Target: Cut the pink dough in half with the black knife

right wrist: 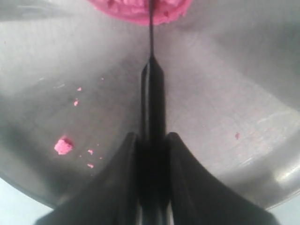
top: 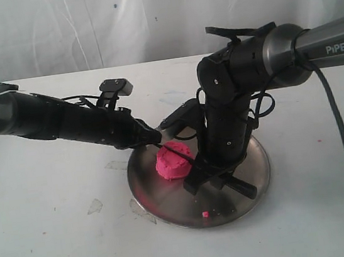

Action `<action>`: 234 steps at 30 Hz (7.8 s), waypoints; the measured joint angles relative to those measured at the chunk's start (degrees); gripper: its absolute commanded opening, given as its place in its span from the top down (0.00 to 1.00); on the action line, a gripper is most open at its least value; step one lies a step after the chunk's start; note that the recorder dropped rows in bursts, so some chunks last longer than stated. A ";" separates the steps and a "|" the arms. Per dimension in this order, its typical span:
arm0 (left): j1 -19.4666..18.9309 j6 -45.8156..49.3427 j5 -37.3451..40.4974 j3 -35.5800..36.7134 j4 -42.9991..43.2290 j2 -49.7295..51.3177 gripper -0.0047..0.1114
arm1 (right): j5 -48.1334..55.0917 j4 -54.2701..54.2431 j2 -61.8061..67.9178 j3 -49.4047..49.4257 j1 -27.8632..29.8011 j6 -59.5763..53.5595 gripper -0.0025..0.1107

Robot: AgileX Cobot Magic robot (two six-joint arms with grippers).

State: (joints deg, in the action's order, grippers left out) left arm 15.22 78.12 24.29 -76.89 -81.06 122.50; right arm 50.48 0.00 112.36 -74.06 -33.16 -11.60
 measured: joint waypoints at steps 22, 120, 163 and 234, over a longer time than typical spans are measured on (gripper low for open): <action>0.00 1.62 2.52 -1.15 -1.65 1.80 0.96 | 3.07 0.00 0.00 -0.08 0.00 -0.20 0.98; -3.17 -10.80 14.87 -5.16 7.82 3.43 0.96 | 9.48 0.88 6.79 -8.02 0.00 -2.08 0.98; -2.92 -10.56 14.64 -5.36 8.00 5.77 0.96 | 11.14 0.00 6.34 -6.86 0.00 -1.98 0.98; -2.83 -17.96 9.70 -6.93 20.23 -0.46 0.96 | 18.92 -1.20 6.38 -6.86 -0.60 -4.44 0.98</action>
State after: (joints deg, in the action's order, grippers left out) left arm 12.40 60.16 33.99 -83.83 -60.83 122.04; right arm 69.40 -1.20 118.74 -80.92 -33.76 -16.04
